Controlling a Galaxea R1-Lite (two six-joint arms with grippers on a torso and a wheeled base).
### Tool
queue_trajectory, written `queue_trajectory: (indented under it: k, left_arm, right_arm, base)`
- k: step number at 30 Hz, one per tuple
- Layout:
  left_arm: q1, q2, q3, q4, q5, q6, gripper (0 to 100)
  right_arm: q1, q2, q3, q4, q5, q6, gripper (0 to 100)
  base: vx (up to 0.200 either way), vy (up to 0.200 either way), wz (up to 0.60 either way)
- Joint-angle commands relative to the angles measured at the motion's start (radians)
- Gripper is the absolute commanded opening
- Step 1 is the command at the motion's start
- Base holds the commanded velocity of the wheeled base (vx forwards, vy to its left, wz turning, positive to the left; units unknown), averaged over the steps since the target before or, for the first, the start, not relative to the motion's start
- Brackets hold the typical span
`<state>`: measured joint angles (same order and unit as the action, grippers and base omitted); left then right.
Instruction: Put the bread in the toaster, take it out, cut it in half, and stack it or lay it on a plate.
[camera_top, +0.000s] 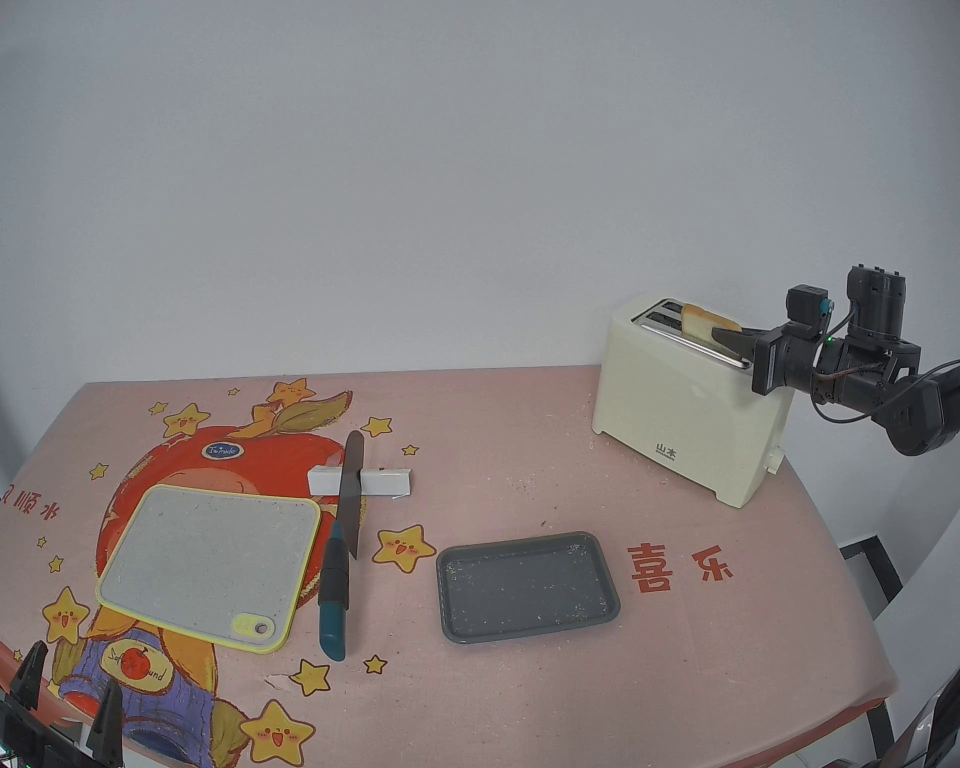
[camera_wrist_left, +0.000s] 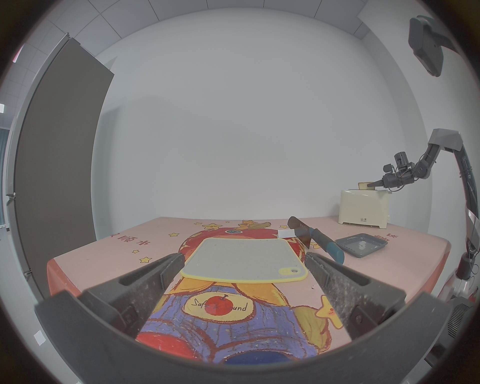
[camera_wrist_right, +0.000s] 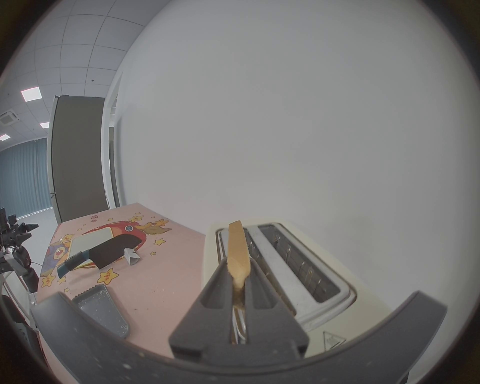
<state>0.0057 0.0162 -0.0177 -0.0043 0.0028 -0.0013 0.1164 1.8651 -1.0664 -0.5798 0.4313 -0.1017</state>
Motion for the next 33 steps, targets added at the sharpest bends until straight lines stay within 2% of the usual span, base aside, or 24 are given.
queue_trajectory:
  k: [1, 4, 6, 9, 33]
  left_arm:
    - [0.000, -0.013, 0.018, 0.000, 0.000, 0.000, 100]
    - [0.000, -0.013, 0.018, 0.000, 0.000, 0.000, 100]
    - [0.000, -0.013, 0.018, 0.000, 0.000, 0.000, 100]
    - [0.000, -0.013, 0.018, 0.000, 0.000, 0.000, 100]
    - [0.000, -0.013, 0.018, 0.000, 0.000, 0.000, 100]
  right_arm:
    - [-0.001, -0.064, -0.070, 0.001, 0.001, 0.014, 0]
    - [0.002, -0.142, -0.121, 0.044, 0.004, 0.053, 0]
    - [0.003, -0.190, -0.121, 0.098, 0.009, 0.071, 0]
    - [0.008, -0.236, -0.118, 0.195, 0.011, 0.073, 0]
    - [0.008, -0.242, -0.096, 0.202, 0.011, 0.073, 0]
  base:
    - [0.000, 0.000, 0.00]
    - [0.000, 0.000, 0.00]
    - [0.000, 0.000, 0.00]
    - [0.000, 0.000, 0.00]
    - [0.000, 0.000, 0.00]
